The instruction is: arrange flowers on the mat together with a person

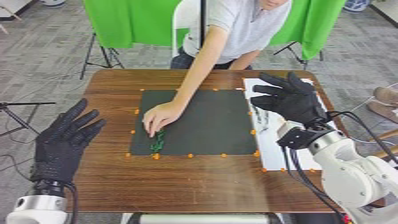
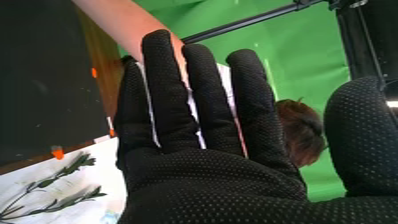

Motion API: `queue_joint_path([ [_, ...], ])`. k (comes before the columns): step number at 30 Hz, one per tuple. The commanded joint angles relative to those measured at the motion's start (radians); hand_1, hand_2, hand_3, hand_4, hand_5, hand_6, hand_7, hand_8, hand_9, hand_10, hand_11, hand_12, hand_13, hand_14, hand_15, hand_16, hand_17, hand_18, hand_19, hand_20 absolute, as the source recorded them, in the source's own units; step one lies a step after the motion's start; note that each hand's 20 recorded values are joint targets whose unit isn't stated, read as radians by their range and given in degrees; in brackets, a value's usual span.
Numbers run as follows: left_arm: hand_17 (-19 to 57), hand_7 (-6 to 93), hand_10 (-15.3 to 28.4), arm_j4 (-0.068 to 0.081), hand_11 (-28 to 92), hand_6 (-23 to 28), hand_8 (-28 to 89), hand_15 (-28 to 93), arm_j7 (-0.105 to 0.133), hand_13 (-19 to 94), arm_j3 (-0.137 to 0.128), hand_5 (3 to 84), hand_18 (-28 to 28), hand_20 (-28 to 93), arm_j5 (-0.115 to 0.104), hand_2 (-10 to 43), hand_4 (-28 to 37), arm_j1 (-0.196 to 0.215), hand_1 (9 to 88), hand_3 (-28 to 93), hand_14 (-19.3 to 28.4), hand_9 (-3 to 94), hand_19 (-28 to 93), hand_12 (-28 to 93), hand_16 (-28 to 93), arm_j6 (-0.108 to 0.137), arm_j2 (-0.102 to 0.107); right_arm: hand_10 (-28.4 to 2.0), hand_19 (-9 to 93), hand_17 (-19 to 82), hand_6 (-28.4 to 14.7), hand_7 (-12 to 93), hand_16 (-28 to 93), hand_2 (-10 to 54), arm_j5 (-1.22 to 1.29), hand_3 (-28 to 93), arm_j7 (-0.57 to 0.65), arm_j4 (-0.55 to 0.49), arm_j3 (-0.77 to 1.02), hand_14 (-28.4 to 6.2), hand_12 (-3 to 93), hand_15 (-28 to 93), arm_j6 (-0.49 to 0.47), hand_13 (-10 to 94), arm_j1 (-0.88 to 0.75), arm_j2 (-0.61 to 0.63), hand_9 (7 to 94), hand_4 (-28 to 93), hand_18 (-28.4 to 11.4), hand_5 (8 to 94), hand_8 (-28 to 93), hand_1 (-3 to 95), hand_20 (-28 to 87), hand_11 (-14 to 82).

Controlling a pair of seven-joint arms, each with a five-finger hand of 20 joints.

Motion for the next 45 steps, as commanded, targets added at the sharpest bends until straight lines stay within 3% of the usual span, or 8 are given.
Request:
queue_joint_path([
  [1,-8.8,9.2,16.2,0.004,19,7.4,-8,45,0.001,22,-0.001,34.9,17.6,14,0.001,8.7,-25.4,0.015,21.5,75,22.8,32.2,38,10,-8,-0.007,-0.002,-16.8,55,8,-1.7,13,9,15.5,-0.005,72,-0.002,-0.004,0.003,-19.6,13.3,39,0.008,43,0.002,0.001,52.2,-26,-21.3,50.3,-12,16.3,13,11.9],
  [10,-8.8,9.2,16.2,0.004,19,7.4,-8,45,0.014,22,0.004,34.9,17.6,14,-0.005,8.7,-25.5,0.018,21.5,75,22.9,32.2,38,10,-8,-0.002,0.008,-16.8,55,8,-1.6,13,9,15.5,-0.015,72,0.004,-0.009,0.013,-19.5,13.3,39,0.014,43,0.000,0.004,52.2,-26,-21.3,50.2,-12,16.3,13,11.9],
  [16,-8.8,9.2,16.1,0.006,19,7.4,-8,45,0.033,22,0.006,34.9,17.6,14,-0.012,8.7,-25.5,0.019,21.7,75,22.9,32.2,38,10,-8,0.002,0.023,-16.9,57,11,-1.7,13,10,14.3,-0.131,72,0.024,-0.058,0.057,-19.6,13.4,41,0.149,44,-0.037,0.036,51.9,-26,-22.9,49.7,-12,17.1,13,11.9],
  [25,-8.8,9.1,16.1,0.006,19,7.4,-8,45,0.048,22,0.001,34.9,17.6,14,-0.017,8.7,-25.5,0.030,21.6,75,22.8,32.3,38,10,-8,0.005,0.039,-18.6,70,20,-3.2,12,9,7.0,-0.624,71,0.431,-0.194,0.248,-19.0,13.6,50,0.276,51,-0.196,0.017,51.6,-24,-25.3,47.4,-11,23.3,12,12.1],
  [26,-8.8,9.2,16.1,0.005,19,7.4,-8,45,0.047,22,0.000,34.9,17.6,14,-0.017,8.7,-25.5,0.030,21.6,75,22.8,32.2,38,10,-8,0.004,0.039,-19.0,74,21,-3.8,12,7,6.3,-0.675,71,0.528,-0.188,0.151,-19.0,13.4,52,0.325,52,-0.084,0.028,51.9,-22,-25.1,47.6,-11,24.5,8,12.4],
  [30,-8.8,9.1,16.2,0.004,19,7.4,-8,45,0.041,22,-0.006,34.9,17.6,14,-0.013,8.8,-25.5,0.032,21.6,75,22.8,32.2,38,10,-8,0.001,0.034,-20.0,82,24,-5.3,12,8,4.9,-0.837,70,0.681,-0.193,0.138,-17.4,14.5,59,0.371,56,-0.094,0.044,55.6,-22,-23.9,48.6,-11,27.0,5,17.3],
  [36,-8.8,9.1,16.1,0.000,19,7.4,-8,45,0.038,22,-0.010,34.9,17.6,14,-0.011,8.7,-25.5,0.031,21.6,75,22.9,32.2,38,10,-8,0.002,0.035,-20.9,90,29,-7.2,12,7,1.0,-1.131,70,0.934,-0.204,0.161,-17.0,15.0,64,0.304,59,-0.149,0.059,59.4,-22,-24.8,50.5,-11,30.7,-6,22.8],
  [45,-8.8,9.2,16.1,-0.004,19,7.4,-8,45,0.039,22,-0.019,34.9,17.6,14,-0.008,8.9,-25.5,0.036,21.6,75,22.8,32.3,38,10,-8,-0.001,0.031,-21.6,93,36,-9.3,11,8,-0.5,-1.383,68,1.198,-0.163,0.096,-15.4,16.3,65,0.185,66,-0.103,0.077,63.9,-21,-25.5,53.3,-11,33.4,-7,27.4],
])
